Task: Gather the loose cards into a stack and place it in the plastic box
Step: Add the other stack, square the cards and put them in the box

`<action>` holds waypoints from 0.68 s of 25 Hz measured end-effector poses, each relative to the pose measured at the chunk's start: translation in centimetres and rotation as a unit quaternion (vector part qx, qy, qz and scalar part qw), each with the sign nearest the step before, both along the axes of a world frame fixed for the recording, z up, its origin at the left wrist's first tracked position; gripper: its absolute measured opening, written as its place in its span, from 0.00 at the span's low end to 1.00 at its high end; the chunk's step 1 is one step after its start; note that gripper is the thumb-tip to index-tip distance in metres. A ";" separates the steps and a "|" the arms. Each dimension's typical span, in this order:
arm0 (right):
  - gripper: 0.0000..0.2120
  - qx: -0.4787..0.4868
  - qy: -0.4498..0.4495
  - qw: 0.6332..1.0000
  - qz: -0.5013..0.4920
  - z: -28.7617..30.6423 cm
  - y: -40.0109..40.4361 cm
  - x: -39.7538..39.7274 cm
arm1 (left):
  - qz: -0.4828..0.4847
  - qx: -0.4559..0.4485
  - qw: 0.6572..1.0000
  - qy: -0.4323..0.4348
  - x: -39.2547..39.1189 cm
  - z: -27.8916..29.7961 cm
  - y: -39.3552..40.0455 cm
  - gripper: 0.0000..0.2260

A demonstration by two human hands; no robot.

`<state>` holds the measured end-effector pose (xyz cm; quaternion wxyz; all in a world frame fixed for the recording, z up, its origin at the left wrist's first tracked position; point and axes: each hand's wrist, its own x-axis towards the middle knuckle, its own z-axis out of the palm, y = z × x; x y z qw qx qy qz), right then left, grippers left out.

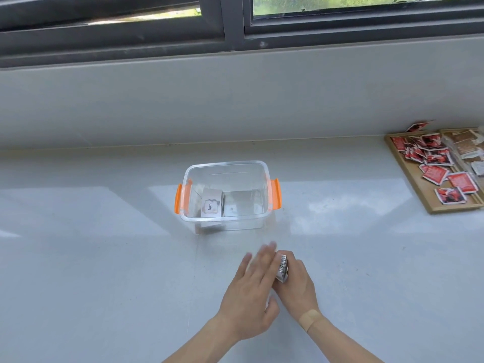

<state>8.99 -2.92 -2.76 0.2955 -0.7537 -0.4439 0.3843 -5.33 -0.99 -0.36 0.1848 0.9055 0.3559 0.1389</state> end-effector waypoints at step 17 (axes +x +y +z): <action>0.16 -0.001 -0.056 0.998 0.041 -0.3 -1.0 0.7 | 0.014 0.028 0.995 0.092 0.2 -0.3 0.2 0.38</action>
